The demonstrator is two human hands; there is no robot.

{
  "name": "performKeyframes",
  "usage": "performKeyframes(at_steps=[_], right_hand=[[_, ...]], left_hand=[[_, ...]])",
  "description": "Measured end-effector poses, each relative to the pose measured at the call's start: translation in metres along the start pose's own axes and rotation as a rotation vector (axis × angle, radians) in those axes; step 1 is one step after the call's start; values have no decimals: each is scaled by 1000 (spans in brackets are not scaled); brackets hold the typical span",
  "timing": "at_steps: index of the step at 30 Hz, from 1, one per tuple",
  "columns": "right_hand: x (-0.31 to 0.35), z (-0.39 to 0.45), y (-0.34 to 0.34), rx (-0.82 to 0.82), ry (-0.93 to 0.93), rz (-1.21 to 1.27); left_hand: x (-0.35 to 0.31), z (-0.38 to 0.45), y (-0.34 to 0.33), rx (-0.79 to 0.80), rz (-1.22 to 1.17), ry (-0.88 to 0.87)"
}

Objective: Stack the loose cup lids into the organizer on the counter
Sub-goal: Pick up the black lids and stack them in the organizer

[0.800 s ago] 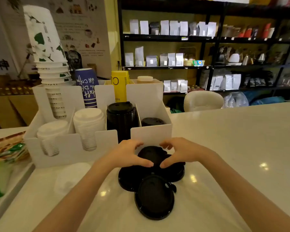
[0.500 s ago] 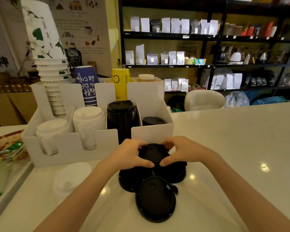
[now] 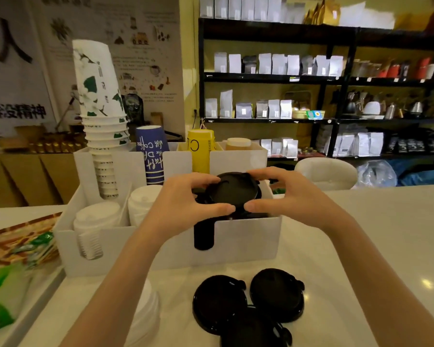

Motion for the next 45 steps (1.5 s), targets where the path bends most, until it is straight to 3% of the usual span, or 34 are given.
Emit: performKeyframes(at_steps=[6,12,27,34,45], right_hand=[[-5,30,-24,-171,38,213],[-16,55,-58,-147,71,292],[-23,63,-80,-91,64,307],[-22,62,-82,-69,72,331],[-21,60,-81,-93,76,220]], left_hand=[[26,16,14,-126,-167,19],[51,22,13,-188,-122,73],[72,27,-1,-43,-42,202],[69,26,-1,-43,139,219],[65,25,-5,-19,98,224]])
Point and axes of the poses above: each hand's wrist, its own z-axis towards the middle knuckle, its own y-axis out of the back of the hand, x = y × z, the point moved 5 cm from there along z, towards the middle knuckle, and after that the axes turned 5 degrees about x, right-handed, at the moved point
